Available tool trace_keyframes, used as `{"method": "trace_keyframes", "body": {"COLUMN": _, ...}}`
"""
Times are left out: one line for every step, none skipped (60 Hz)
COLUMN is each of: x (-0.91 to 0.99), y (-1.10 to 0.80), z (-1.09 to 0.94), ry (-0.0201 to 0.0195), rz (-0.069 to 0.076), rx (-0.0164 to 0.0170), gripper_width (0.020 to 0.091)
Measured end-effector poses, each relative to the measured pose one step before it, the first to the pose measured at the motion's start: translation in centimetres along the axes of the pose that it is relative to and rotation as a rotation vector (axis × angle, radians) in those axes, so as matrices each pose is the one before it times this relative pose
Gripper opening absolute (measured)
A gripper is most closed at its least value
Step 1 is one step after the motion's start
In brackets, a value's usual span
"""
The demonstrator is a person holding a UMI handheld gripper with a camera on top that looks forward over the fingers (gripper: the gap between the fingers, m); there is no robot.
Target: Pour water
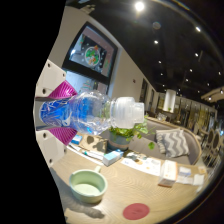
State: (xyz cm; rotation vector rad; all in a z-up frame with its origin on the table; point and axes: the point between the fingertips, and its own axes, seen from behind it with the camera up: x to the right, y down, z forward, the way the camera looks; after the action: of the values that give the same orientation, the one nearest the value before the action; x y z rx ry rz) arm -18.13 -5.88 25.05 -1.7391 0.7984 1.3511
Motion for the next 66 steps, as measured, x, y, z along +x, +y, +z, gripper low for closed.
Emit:
{"method": "trace_keyframes", "body": {"x": 0.22, "y": -1.086, "z": 0.622, "ry": 0.01145, "rz": -0.0588, "rx": 0.00839, "gripper_width": 0.0324}}
{"method": "trace_keyframes", "body": {"x": -0.063, "y": -0.903, "z": -0.009, "ry": 0.01018, "rz": -0.0575, "rx": 0.00886, "gripper_width": 0.0324}}
{"method": "trace_keyframes", "body": {"x": -0.411, "y": -0.507, "z": -2.061, "ry": 0.00377, "rz": -0.0514, "rx": 0.00915, "gripper_width": 0.0325}}
{"method": "trace_keyframes", "body": {"x": 0.317, "y": -0.957, "z": 1.544, "ry": 0.01795, "rz": -0.0561, "rx": 0.00935, "gripper_width": 0.0324}}
{"method": "trace_keyframes", "body": {"x": 0.021, "y": -0.88, "z": -0.112, "ry": 0.01169, "rz": -0.0543, "rx": 0.00852, "gripper_width": 0.0325}}
{"method": "trace_keyframes", "body": {"x": 0.142, "y": -0.867, "z": -0.13, "ry": 0.01218, "rz": -0.0548, "rx": 0.00804, "gripper_width": 0.0325}}
{"method": "trace_keyframes", "body": {"x": 0.24, "y": -0.837, "z": -0.117, "ry": 0.01192, "rz": -0.0533, "rx": 0.00751, "gripper_width": 0.0325}}
{"method": "trace_keyframes", "body": {"x": 0.35, "y": -0.814, "z": -0.122, "ry": 0.01237, "rz": -0.0532, "rx": 0.00734, "gripper_width": 0.0325}}
{"method": "trace_keyframes", "body": {"x": 0.444, "y": -0.742, "z": -0.138, "ry": 0.01357, "rz": -0.0525, "rx": 0.00766, "gripper_width": 0.0325}}
{"method": "trace_keyframes", "body": {"x": 0.511, "y": -0.716, "z": -0.181, "ry": 0.01419, "rz": -0.0507, "rx": 0.00876, "gripper_width": 0.0325}}
{"method": "trace_keyframes", "body": {"x": 0.432, "y": -0.846, "z": -1.23, "ry": 0.0113, "rz": -0.0494, "rx": 0.00895, "gripper_width": 0.0325}}
{"method": "trace_keyframes", "body": {"x": 0.708, "y": -0.742, "z": -0.772, "ry": 0.01165, "rz": -0.0465, "rx": 0.0114, "gripper_width": 0.0325}}
{"method": "trace_keyframes", "body": {"x": 0.623, "y": -0.504, "z": -0.064, "ry": 0.0168, "rz": -0.0469, "rx": 0.00748, "gripper_width": 0.0325}}
{"method": "trace_keyframes", "body": {"x": 0.711, "y": -0.407, "z": 0.08, "ry": 0.0158, "rz": -0.0443, "rx": 0.00727, "gripper_width": 0.0325}}
{"method": "trace_keyframes", "body": {"x": 0.709, "y": -0.384, "z": -0.105, "ry": 0.01355, "rz": -0.0428, "rx": 0.00622, "gripper_width": 0.0325}}
{"method": "trace_keyframes", "body": {"x": 0.733, "y": -0.301, "z": -0.113, "ry": 0.01397, "rz": -0.042, "rx": 0.00528, "gripper_width": 0.0324}}
{"method": "trace_keyframes", "body": {"x": 0.828, "y": -0.259, "z": -0.066, "ry": 0.01487, "rz": -0.0413, "rx": 0.00566, "gripper_width": 0.0324}}
{"method": "trace_keyframes", "body": {"x": 0.863, "y": -0.108, "z": -0.046, "ry": 0.01591, "rz": -0.0407, "rx": 0.00383, "gripper_width": 0.0324}}
{"method": "trace_keyframes", "body": {"x": 0.853, "y": -0.035, "z": -0.012, "ry": 0.01571, "rz": -0.0393, "rx": 0.00247, "gripper_width": 0.0324}}
{"method": "trace_keyframes", "body": {"x": 1.094, "y": 0.036, "z": -0.033, "ry": 0.01291, "rz": -0.0373, "rx": 0.0031, "gripper_width": 0.0324}}
{"method": "trace_keyframes", "body": {"x": 0.89, "y": 0.181, "z": -0.001, "ry": 0.01504, "rz": -0.0367, "rx": -0.00121, "gripper_width": 0.0325}}
{"method": "trace_keyframes", "body": {"x": 0.877, "y": 0.258, "z": 0.069, "ry": 0.01417, "rz": -0.0352, "rx": -0.00131, "gripper_width": 0.0324}}
{"method": "trace_keyframes", "body": {"x": 0.848, "y": 0.222, "z": 0.041, "ry": 0.0128, "rz": -0.0322, "rx": -0.0012, "gripper_width": 0.0324}}
{"method": "trace_keyframes", "body": {"x": 0.784, "y": 0.377, "z": 0.099, "ry": 0.01323, "rz": -0.0312, "rx": -0.00311, "gripper_width": 0.0323}}
{"method": "trace_keyframes", "body": {"x": 0.742, "y": 0.429, "z": 0.123, "ry": 0.01231, "rz": -0.0282, "rx": -0.00424, "gripper_width": 0.0323}}
{"method": "trace_keyframes", "body": {"x": 0.684, "y": 0.529, "z": 0.139, "ry": 0.01058, "rz": -0.0248, "rx": -0.00575, "gripper_width": 0.0324}}
{"method": "trace_keyframes", "body": {"x": 0.622, "y": 0.56, "z": 0.162, "ry": 0.00922, "rz": -0.0223, "rx": -0.00626, "gripper_width": 0.0324}}
{"method": "trace_keyframes", "body": {"x": 0.597, "y": 0.581, "z": 0.144, "ry": 0.00828, "rz": -0.0199, "rx": -0.00556, "gripper_width": 0.0324}}
{"method": "trace_keyframes", "body": {"x": 0.577, "y": 0.595, "z": 0.191, "ry": 0.00673, "rz": -0.0165, "rx": -0.00494, "gripper_width": 0.0324}}
{"method": "trace_keyframes", "body": {"x": 0.73, "y": 0.898, "z": 0.413, "ry": 0.00399, "rz": -0.0137, "rx": -0.00345, "gripper_width": 0.0324}}
{"method": "trace_keyframes", "body": {"x": 0.513, "y": 0.588, "z": 0.109, "ry": 0.00313, "rz": -0.0126, "rx": -0.007, "gripper_width": 0.0325}}
{"method": "trace_keyframes", "body": {"x": 0.356, "y": 0.582, "z": 0.194, "ry": 0.00235, "rz": -0.0114, "rx": -0.00943, "gripper_width": 0.0324}}
{"method": "trace_keyframes", "body": {"x": 0.318, "y": 0.593, "z": 0.186, "ry": 0.0017, "rz": -0.011, "rx": -0.00918, "gripper_width": 0.0324}}
{"method": "trace_keyframes", "body": {"x": 0.336, "y": 0.653, "z": 0.176, "ry": 0.00142, "rz": -0.0092, "rx": -0.0088, "gripper_width": 0.0324}}
{"method": "trace_keyframes", "body": {"x": 0.317, "y": 0.605, "z": 0.236, "ry": 0.00176, "rz": -0.0087, "rx": -0.0085, "gripper_width": 0.0324}}
{"method": "trace_keyframes", "body": {"x": 0.311, "y": 0.598, "z": 0.171, "ry": 0.00256, "rz": -0.0098, "rx": -0.00755, "gripper_width": 0.0324}}
{"method": "trace_keyframes", "body": {"x": 0.342, "y": 0.571, "z": 0.162, "ry": 0.00391, "rz": -0.011, "rx": -0.00533, "gripper_width": 0.0324}}
{"method": "trace_keyframes", "body": {"x": 0.483, "y": 0.831, "z": 0.634, "ry": 0.00479, "rz": -0.0088, "rx": 0.00044, "gripper_width": 0.0325}}
{"method": "trace_keyframes", "body": {"x": 0.22, "y": 0.391, "z": 0.082, "ry": 0.00346, "rz": -0.008, "rx": -0.00235, "gripper_width": 0.0324}}
{"method": "trace_keyframes", "body": {"x": 0.091, "y": 0.412, "z": 0.096, "ry": -0.00137, "rz": -0.0065, "rx": -0.00435, "gripper_width": 0.0325}}
{"method": "trace_keyframes", "body": {"x": 0.047, "y": 0.62, "z": 0.148, "ry": -0.00539, "rz": -0.0053, "rx": -0.00674, "gripper_width": 0.0325}}
{"method": "trace_keyframes", "body": {"x": 0.025, "y": 0.484, "z": 0.127, "ry": -0.00447, "rz": -0.0007, "rx": -0.00711, "gripper_width": 0.0327}}
{"method": "trace_keyframes", "body": {"x": 0.043, "y": 0.427, "z": 0.129, "ry": -0.00288, "rz": 0.004, "rx": -0.00588, "gripper_width": 0.0327}}
{"method": "trace_keyframes", "body": {"x": 0.031, "y": 0.379, "z": 0.089, "ry": -0.00245, "rz": 0.0074, "rx": -0.00496, "gripper_width": 0.0327}}
{"method": "trace_keyframes", "body": {"x": -0.008, "y": 0.338, "z": 0.106, "ry": -0.00296, "rz": 0.0099, "rx": -0.00412, "gripper_width": 0.0328}}
{"method": "trace_keyframes", "body": {"x": 0.027, "y": 0.344, "z": 0.077, "ry": -0.003, "rz": 0.01, "rx": -0.00389, "gripper_width": 0.0328}}
{"method": "trace_keyframes", "body": {"x": 0.001, "y": 0.386, "z": 0.437, "ry": -0.00274, "rz": 0.0088, "rx": -0.00243, "gripper_width": 0.0327}}
{"method": "trace_keyframes", "body": {"x": 0.048, "y": 0.283, "z": 0.053, "ry": -0.00212, "rz": 0.0086, "rx": -0.00267, "gripper_width": 0.0328}}
{"method": "trace_keyframes", "body": {"x": 0.055, "y": 0.293, "z": -0.064, "ry": -0.00205, "rz": 0.0058, "rx": -0.00164, "gripper_width": 0.0328}}
{"method": "trace_keyframes", "body": {"x": 0.032, "y": 0.251, "z": 0.009, "ry": -0.00254, "rz": 0.0051, "rx": -0.0017, "gripper_width": 0.0329}}
{"method": "trace_keyframes", "body": {"x": -0.016, "y": 0.207, "z": 0.014, "ry": -0.00369, "rz": 0.0044, "rx": -0.00182, "gripper_width": 0.0329}}
{"method": "trace_keyframes", "body": {"x": -0.082, "y": 0.206, "z": 0.041, "ry": -0.00401, "rz": 0.0033, "rx": -0.00112, "gripper_width": 0.0329}}
{"method": "trace_keyframes", "body": {"x": -0.071, "y": 0.247, "z": 0.041, "ry": -0.00322, "rz": 0.002, "rx": -0.00119, "gripper_width": 0.0329}}
{"method": "trace_keyframes", "body": {"x": -0.073, "y": 0.228, "z": 0.021, "ry": -0.00258, "rz": 0.0012, "rx": -0.00151, "gripper_width": 0.0329}}
{"method": "trace_keyframes", "body": {"x": -0.053, "y": 0.238, "z": 0.035, "ry": -0.00284, "rz": 0.0011, "rx": -0.00232, "gripper_width": 0.0329}}
{"method": "trace_keyframes", "body": {"x": -0.109, "y": 0.276, "z": 0.034, "ry": -0.00345, "rz": 0.0011, "rx": -0.00329, "gripper_width": 0.0332}}
{"method": "trace_keyframes", "body": {"x": -0.157, "y": 0.229, "z": 0.231, "ry": -0.00203, "rz": 0.0008, "rx": -0.00476, "gripper_width": 0.0332}}
{"method": "trace_keyframes", "body": {"x": -0.149, "y": 0.34, "z": -0.038, "ry": -0.00271, "rz": -0.0001, "rx": -0.00447, "gripper_width": 0.0333}}
{"method": "trace_keyframes", "body": {"x": -0.051, "y": 0.356, "z": 0.001, "ry": -0.00219, "rz": -0.0005, "rx": -0.00585, "gripper_width": 0.0333}}
{"method": "trace_keyframes", "body": {"x": -0.037, "y": 0.416, "z": -0.055, "ry": -0.00291, "rz": -0.0025, "rx": -0.00576, "gripper_width": 0.0341}}
{"method": "trace_keyframes", "body": {"x": -0.034, "y": -0.406, "z": -0.083, "ry": -0.00145, "rz": -0.0009, "rx": 0.02216, "gripper_width": 0.0344}}
{"method": "trace_keyframes", "body": {"x": 0.061, "y": -0.008, "z": -0.044, "ry": 0.00269, "rz": -0.0055, "rx": 0.0057, "gripper_width": 0.035}}
{"method": "trace_keyframes", "body": {"x": 0.024, "y": 0.156, "z": -0.037, "ry": 0.0026, "rz": -0.0029, "rx": -0.00261, "gripper_width": 0.0359}}
{"method": "trace_keyframes", "body": {"x": -0.087, "y": -0.091, "z": -0.018, "ry": -0.00101, "rz": 0.002, "rx": 0.00493, "gripper_width": 0.0372}}
{"method": "trace_keyframes", "body": {"x": -0.084, "y": 0.033, "z": 0.018, "ry": -0.0013, "rz": 0.0025, "rx": 0.00017, "gripper_width": 0.0383}}
{"method": "trace_keyframes", "body": {"x": 0.013, "y": -0.027, "z": 0.198, "ry": 0.00035, "rz": 0.0003, "rx": -0.00143, "gripper_width": 0.0394}}
